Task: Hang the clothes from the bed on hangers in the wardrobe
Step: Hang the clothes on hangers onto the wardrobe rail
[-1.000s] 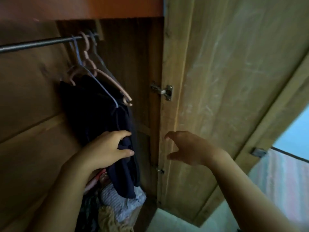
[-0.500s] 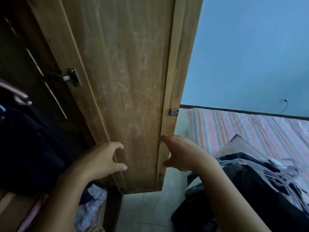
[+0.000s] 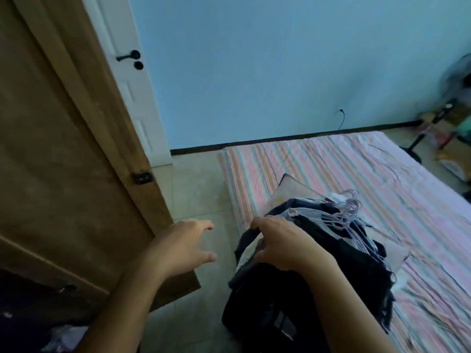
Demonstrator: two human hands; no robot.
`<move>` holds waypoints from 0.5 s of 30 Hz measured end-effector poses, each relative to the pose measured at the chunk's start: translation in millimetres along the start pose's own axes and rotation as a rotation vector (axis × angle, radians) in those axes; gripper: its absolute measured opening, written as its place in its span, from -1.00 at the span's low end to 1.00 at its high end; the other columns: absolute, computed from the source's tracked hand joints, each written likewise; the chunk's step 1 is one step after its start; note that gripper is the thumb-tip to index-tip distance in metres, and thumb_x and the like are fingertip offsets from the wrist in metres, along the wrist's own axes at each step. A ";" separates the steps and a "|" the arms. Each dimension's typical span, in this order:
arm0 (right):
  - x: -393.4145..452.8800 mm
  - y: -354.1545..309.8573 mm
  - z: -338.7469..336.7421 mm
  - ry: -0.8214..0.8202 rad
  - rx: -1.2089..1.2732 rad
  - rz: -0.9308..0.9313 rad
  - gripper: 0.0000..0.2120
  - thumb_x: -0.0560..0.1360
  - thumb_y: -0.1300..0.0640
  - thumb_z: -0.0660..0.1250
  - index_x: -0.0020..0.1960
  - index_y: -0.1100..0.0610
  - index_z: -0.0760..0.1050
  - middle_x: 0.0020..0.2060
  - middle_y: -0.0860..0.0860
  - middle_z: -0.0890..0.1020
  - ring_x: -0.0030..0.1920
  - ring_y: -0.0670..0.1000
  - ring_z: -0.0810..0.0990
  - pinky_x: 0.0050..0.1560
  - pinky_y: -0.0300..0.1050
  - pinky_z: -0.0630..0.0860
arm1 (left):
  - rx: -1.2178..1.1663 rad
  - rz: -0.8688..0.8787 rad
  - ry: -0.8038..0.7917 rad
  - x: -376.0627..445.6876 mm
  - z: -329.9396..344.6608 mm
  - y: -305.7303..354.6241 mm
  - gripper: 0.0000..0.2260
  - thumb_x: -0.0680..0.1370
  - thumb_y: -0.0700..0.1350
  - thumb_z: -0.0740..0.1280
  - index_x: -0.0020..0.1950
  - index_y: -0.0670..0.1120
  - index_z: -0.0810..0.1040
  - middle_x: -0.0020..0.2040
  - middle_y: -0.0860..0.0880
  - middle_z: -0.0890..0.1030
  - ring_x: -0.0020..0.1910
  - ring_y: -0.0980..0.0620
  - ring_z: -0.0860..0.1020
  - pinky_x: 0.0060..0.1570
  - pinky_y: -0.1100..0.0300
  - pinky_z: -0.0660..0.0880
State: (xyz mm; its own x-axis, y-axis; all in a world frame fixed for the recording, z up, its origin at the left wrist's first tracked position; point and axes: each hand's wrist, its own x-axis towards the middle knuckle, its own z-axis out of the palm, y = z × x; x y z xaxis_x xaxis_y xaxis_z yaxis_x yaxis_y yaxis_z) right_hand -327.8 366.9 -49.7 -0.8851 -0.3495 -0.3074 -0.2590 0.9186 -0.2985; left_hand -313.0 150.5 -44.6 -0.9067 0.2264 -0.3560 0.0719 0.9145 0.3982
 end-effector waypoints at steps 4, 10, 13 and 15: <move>-13.5 59.6 -0.2 0.060 0.062 0.101 -0.56 0.44 0.08 0.40 0.29 0.10 0.41 0.22 0.06 0.53 0.29 0.13 0.46 0.22 0.04 0.45 | 0.115 0.091 -0.044 45.9 18.9 45.7 -0.49 0.49 0.16 0.41 0.40 0.11 0.40 0.35 0.07 0.48 0.28 0.08 0.47 0.19 0.11 0.45; -29.0 137.8 8.3 0.064 0.102 0.280 -0.56 0.48 0.07 0.40 0.30 0.10 0.38 0.18 0.07 0.51 0.23 0.13 0.47 0.14 0.03 0.48 | 0.177 0.246 -0.107 112.2 52.6 110.7 -0.55 0.50 0.16 0.40 0.35 0.09 0.44 0.30 0.05 0.52 0.24 0.03 0.50 0.14 0.12 0.46; -34.0 177.8 16.3 0.070 0.115 0.375 -0.59 0.47 0.10 0.39 0.27 0.11 0.39 0.16 0.07 0.52 0.19 0.15 0.50 0.12 0.07 0.51 | 0.190 0.314 -0.125 145.3 72.9 142.3 -0.54 0.52 0.12 0.39 0.39 0.04 0.43 0.31 0.03 0.51 0.28 0.02 0.48 0.18 0.17 0.40; -37.3 210.2 22.1 0.084 0.133 0.455 -0.60 0.47 0.11 0.39 0.27 0.11 0.40 0.15 0.05 0.52 0.17 0.14 0.51 0.10 0.08 0.53 | 0.210 0.348 -0.130 173.7 90.5 164.6 -0.53 0.53 0.12 0.38 0.40 0.03 0.42 0.30 0.02 0.53 0.27 0.00 0.49 0.22 0.13 0.43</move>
State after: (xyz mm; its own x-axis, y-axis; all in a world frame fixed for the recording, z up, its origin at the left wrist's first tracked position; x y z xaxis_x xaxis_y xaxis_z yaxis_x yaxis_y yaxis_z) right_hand -340.7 569.0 -120.9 -0.9267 0.1037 -0.3612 0.2088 0.9413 -0.2654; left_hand -421.0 370.7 -117.4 -0.7543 0.5620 -0.3394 0.4600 0.8212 0.3376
